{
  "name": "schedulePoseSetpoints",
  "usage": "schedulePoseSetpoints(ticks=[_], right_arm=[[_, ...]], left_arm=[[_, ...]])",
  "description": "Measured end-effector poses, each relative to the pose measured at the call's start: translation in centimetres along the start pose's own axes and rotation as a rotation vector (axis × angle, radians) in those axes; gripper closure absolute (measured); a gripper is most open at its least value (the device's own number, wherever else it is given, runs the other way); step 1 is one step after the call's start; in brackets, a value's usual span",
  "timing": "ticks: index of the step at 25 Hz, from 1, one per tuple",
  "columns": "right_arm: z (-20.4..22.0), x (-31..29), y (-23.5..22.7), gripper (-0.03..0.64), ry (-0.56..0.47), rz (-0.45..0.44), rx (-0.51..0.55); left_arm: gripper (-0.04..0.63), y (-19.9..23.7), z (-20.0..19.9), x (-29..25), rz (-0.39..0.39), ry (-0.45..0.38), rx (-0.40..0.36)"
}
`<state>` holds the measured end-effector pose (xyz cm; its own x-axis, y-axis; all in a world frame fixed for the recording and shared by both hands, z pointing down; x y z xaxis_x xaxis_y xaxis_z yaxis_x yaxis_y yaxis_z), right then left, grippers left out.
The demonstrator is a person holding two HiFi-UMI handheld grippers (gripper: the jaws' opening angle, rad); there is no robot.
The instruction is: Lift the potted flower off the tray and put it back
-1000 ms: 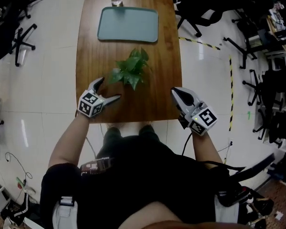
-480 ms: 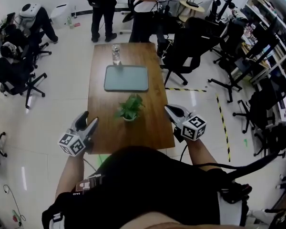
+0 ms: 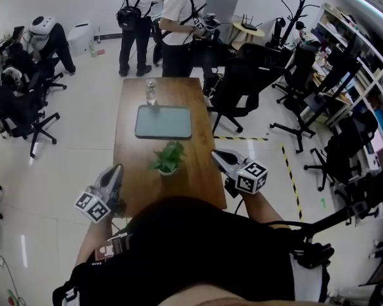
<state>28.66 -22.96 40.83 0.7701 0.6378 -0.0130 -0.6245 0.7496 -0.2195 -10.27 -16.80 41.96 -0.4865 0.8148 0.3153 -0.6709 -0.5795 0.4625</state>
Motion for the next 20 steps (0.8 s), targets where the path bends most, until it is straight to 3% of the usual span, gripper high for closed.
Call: schedulePoseSetpoints(ticks=[9,20], right_arm=[[0.2,0.6,-0.3,0.603,-0.009,0.002,-0.01],[0.6,1.2,-0.5,0.601,-0.019,0.009,-0.026]], left_arm=[[0.597,1.1,0.9,-1.4,-0.007,0.044,0.011],[0.594,1.4,0.6,-1.5,-0.018,0.018,-0.002]])
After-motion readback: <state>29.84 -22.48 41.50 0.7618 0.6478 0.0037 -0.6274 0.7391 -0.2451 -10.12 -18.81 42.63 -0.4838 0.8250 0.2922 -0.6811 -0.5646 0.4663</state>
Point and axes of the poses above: the fingertips, and each gripper's own axes: x backward along the fingers, y to its left, z out of its underside, the point moved 6 cm from there along x, backward along the fingers, and after that the axes turned 10 degrees about -y, right-handed, at the moved point
